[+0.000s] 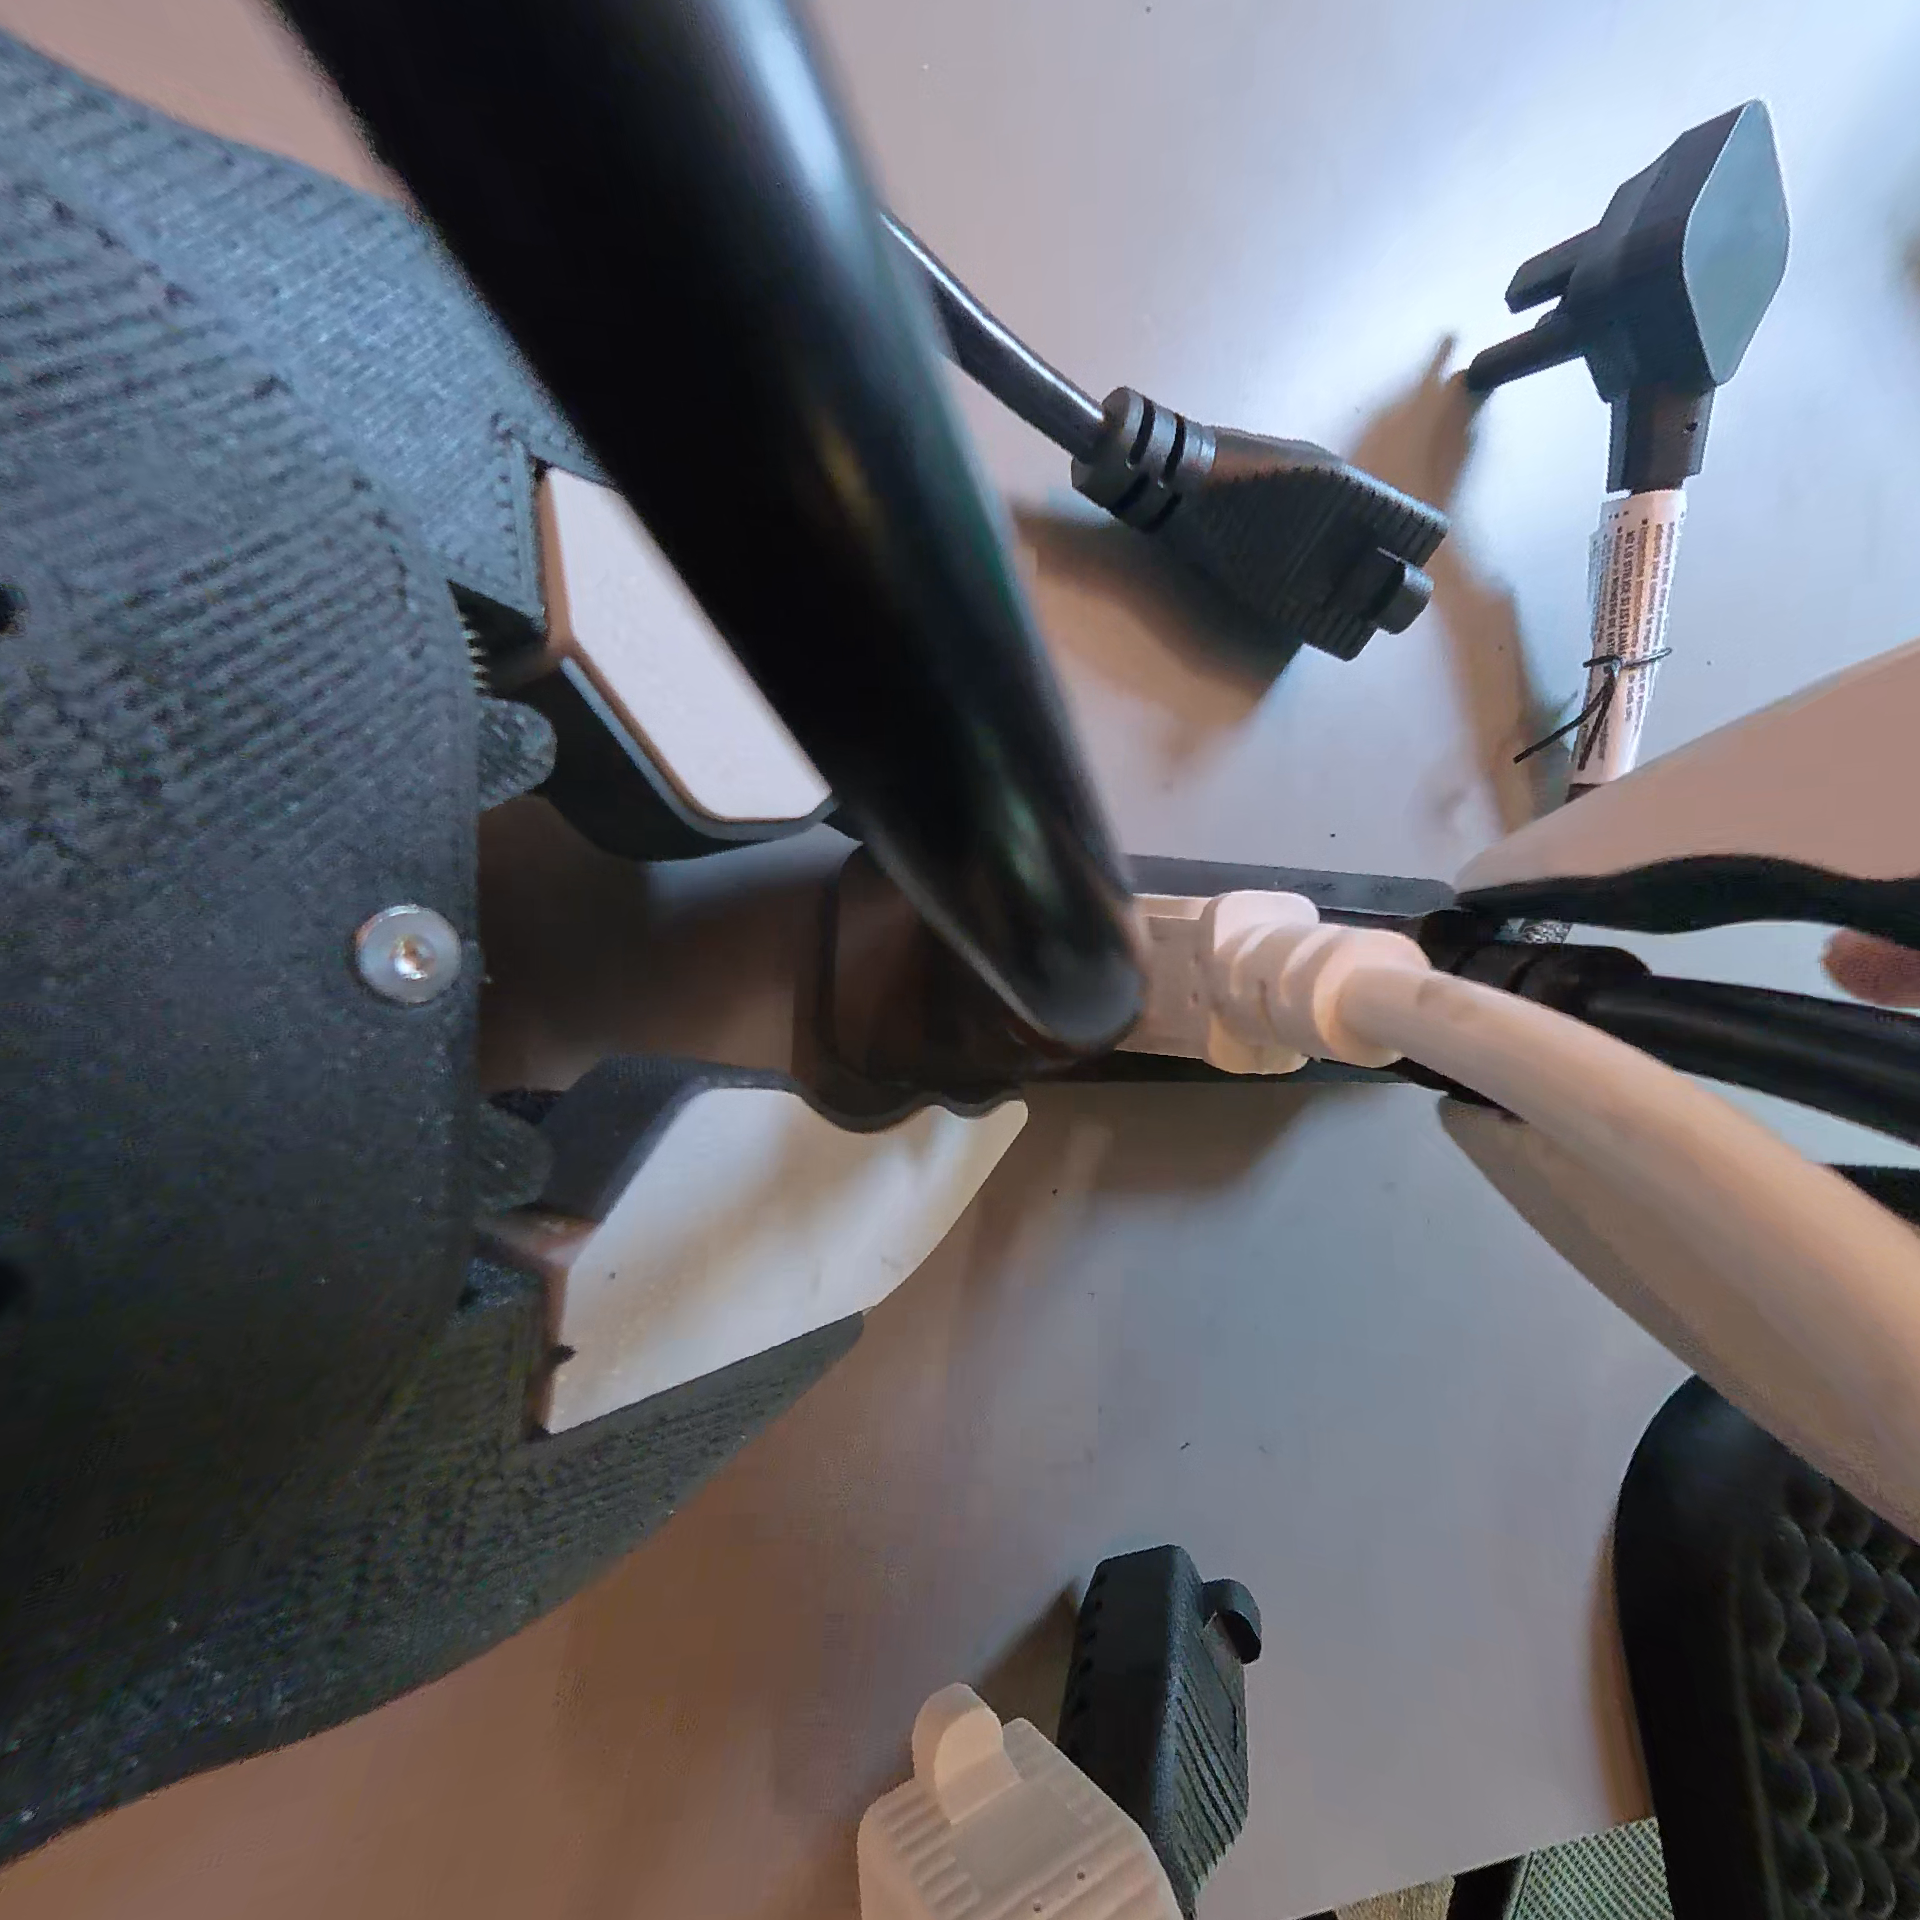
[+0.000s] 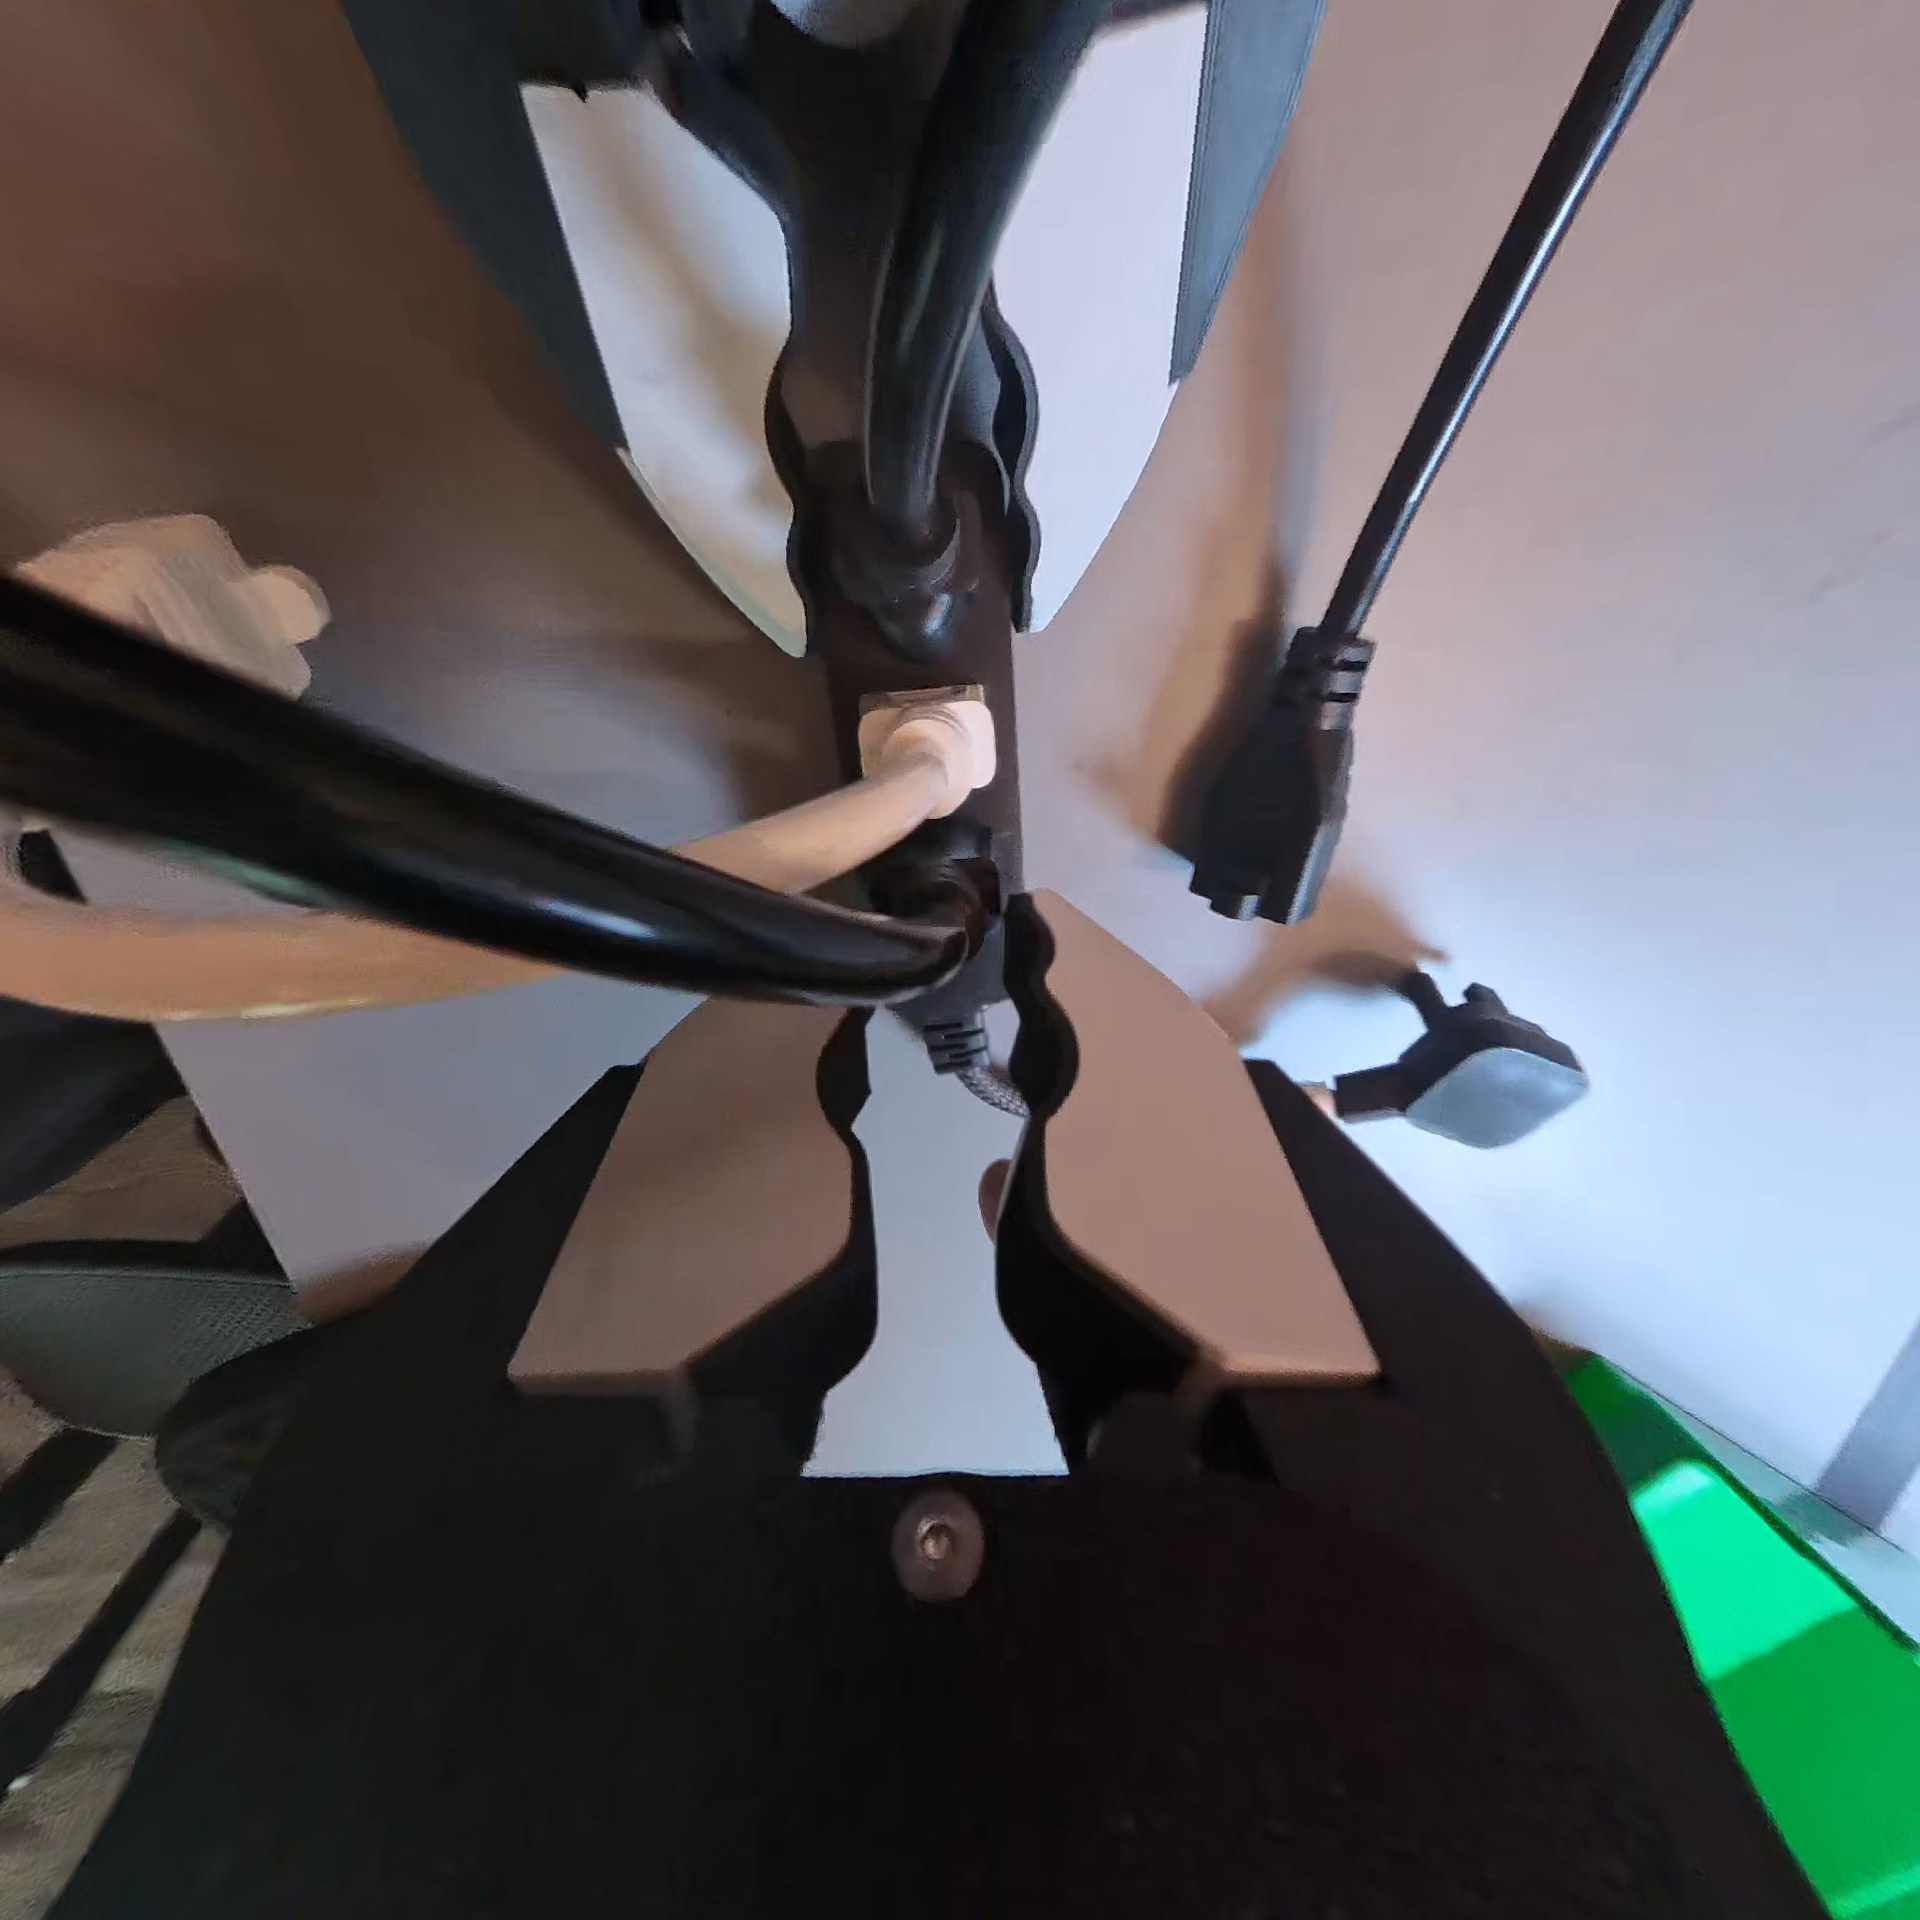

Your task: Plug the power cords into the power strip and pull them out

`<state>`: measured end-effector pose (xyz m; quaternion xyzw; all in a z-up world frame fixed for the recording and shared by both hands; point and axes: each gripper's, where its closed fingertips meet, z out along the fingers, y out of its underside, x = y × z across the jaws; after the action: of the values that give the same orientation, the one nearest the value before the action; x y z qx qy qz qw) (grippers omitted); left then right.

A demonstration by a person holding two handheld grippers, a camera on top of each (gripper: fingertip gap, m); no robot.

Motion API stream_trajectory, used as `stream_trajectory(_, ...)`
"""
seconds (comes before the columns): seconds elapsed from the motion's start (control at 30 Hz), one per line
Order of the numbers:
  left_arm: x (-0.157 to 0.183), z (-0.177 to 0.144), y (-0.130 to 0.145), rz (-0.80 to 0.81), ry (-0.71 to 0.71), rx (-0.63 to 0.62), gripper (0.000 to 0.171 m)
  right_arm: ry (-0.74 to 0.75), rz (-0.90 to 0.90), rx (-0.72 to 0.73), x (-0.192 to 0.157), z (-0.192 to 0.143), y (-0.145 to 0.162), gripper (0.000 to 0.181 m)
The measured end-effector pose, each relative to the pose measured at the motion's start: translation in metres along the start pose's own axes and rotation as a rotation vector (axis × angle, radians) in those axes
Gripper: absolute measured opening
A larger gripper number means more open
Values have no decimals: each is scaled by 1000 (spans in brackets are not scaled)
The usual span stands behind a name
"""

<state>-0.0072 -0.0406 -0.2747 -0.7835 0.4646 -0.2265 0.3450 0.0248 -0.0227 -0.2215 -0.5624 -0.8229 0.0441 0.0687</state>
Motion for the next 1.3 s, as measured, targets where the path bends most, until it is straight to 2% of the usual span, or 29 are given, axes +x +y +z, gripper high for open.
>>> stream_trajectory(0.17, 0, 0, 0, 2, -2, -1, 47, 29, -21, -1, 3, -11, -7, 27)
stream_trajectory(0.23, 0, 0, 0, 3, -4, -1, 47, 11, -41, -33, 0, -7, -6, 21)
stream_trajectory(0.53, 0, 0, 0, 10, -11, -3, 47, -60, -61, -134, -1, -2, -2, 20)
stream_trajectory(0.83, 0, 0, 0, 6, -9, -2, 47, -108, -22, -112, -3, -1, -3, 21)
stream_trajectory(0.97, -1, 0, 0, -13, -7, 0, 47, -46, -38, -107, -6, -1, -1, 21)
stream_trajectory(1.1, 0, 0, 0, 16, -25, -4, 47, -98, 5, -71, -2, 0, -2, 21)
stream_trajectory(1.23, -1, 0, 0, -3, -15, 0, 47, -52, -42, -90, -5, 0, -2, 21)
stream_trajectory(1.3, -1, 0, 0, 10, -19, -1, 47, -93, -12, -64, -3, 1, -2, 21)
